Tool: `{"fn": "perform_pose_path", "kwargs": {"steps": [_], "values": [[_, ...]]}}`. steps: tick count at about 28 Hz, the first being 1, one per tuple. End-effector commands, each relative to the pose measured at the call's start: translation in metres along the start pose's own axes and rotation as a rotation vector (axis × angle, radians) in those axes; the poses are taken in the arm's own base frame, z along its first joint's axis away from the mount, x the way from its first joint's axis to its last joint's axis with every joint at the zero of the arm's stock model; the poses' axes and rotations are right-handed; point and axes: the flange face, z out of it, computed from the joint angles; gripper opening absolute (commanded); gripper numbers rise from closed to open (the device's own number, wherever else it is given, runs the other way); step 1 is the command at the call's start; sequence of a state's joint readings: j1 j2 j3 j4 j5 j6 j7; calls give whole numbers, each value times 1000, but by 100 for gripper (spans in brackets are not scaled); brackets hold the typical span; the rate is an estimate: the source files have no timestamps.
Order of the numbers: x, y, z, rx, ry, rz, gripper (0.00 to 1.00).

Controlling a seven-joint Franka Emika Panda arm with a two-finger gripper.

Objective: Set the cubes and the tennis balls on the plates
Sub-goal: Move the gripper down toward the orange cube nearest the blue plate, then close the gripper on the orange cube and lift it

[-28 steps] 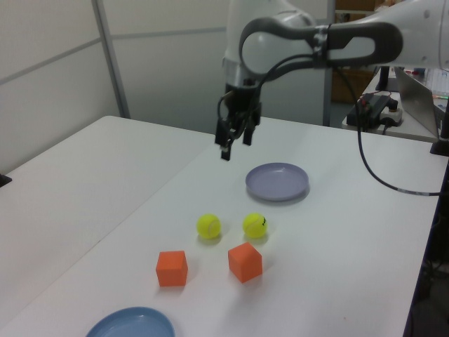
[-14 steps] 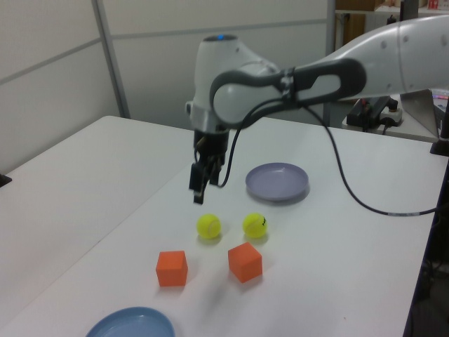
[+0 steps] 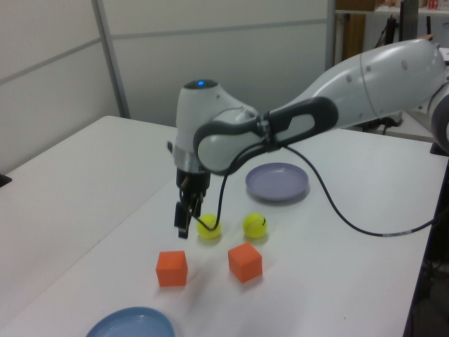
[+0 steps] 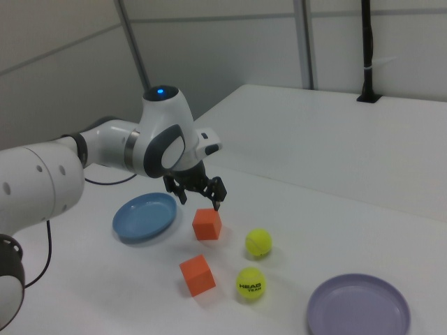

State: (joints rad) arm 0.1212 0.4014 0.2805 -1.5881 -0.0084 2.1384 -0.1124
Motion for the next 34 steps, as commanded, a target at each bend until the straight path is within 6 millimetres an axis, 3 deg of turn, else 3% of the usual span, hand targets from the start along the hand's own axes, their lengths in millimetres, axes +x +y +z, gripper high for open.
{"fn": "perform_pose_path", "kwargs": {"steps": [1, 12, 18, 30, 34], "values": [[2, -8, 28, -14, -13, -53, 100], [11, -23, 48, -17, 38, -87, 100], [10, -32, 72, -50, 9, -140, 100], [14, -29, 105, -48, 40, -141, 100], [15, -27, 106, -47, 42, -135, 100]]}}
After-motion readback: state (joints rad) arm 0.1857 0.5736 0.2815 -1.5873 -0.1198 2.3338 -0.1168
